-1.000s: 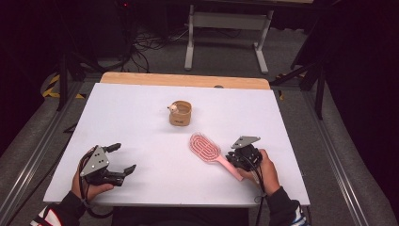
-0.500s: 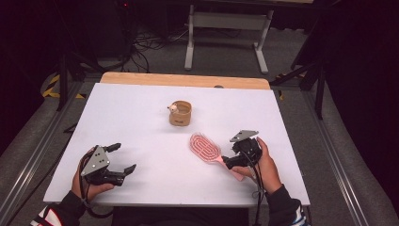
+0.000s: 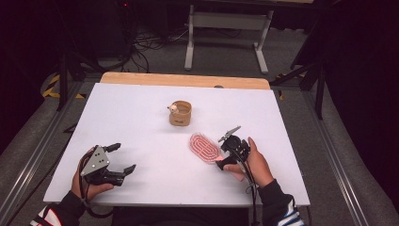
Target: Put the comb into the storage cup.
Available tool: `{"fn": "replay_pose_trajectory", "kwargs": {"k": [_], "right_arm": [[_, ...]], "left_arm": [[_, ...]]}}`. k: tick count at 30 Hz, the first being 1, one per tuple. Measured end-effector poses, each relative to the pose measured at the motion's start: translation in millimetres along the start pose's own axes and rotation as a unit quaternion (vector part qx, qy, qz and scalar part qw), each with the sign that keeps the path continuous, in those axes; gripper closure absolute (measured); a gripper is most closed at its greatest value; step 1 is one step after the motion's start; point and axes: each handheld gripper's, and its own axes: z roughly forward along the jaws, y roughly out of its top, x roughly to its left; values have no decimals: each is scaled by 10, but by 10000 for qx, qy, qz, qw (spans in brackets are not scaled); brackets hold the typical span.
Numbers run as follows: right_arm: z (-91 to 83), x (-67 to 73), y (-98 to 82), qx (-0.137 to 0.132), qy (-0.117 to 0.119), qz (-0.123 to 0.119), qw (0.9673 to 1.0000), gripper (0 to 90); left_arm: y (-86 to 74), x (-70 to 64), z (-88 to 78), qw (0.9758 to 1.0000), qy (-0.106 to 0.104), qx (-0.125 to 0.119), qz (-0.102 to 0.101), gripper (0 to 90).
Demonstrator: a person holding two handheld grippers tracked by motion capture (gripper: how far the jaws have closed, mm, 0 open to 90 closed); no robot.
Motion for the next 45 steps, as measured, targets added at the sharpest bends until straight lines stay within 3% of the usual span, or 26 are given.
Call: {"fn": "replay_pose_trajectory", "kwargs": {"k": [7,10,17,21,26,33,34,35,37,42,43,44,45], "right_arm": [[21,-8,12,-24,39,42,10000,190],[-4,-3,-15,-145,310,-63,9994,343],[-43,80,-30,-289,500,-400,9975,638],[-42,76,-41,-371,528,-378,9972,692],[-41,78,-58,-457,514,-405,9968,695],[-69,80,-114,-866,381,-346,9949,695],[-109,78,-131,-1090,324,-314,9930,696],[-109,78,-131,-1090,324,-314,9930,696],[-176,79,-152,-1390,215,-205,9898,696],[-243,78,-170,-1734,46,-141,9847,696],[-266,78,-172,-1863,-29,-142,9824,696],[-304,85,-174,-2116,-122,-104,9772,696],[-326,91,-173,-2229,-145,-99,9747,696]], "left_arm": [[9,-7,-4,10000,30,-45,18,102],[6,-7,-10,10000,29,-40,14,103],[4,-9,-5,10000,9,-21,6,104],[3,-10,0,10000,-8,-23,-19,105],[1,-6,10,10000,-22,5,-1,105],[8,-14,23,10000,-27,12,0,106],[7,-15,28,10000,-31,32,-4,106],[7,-15,28,10000,-31,32,-4,105],[4,-14,35,10000,-40,26,-20,104],[4,-14,45,10000,-39,12,-34,103],[5,-13,45,10000,-35,21,-25,103],[5,-13,47,10000,-41,24,-31,104],[5,-13,47,10000,-44,22,-32,104]]}}
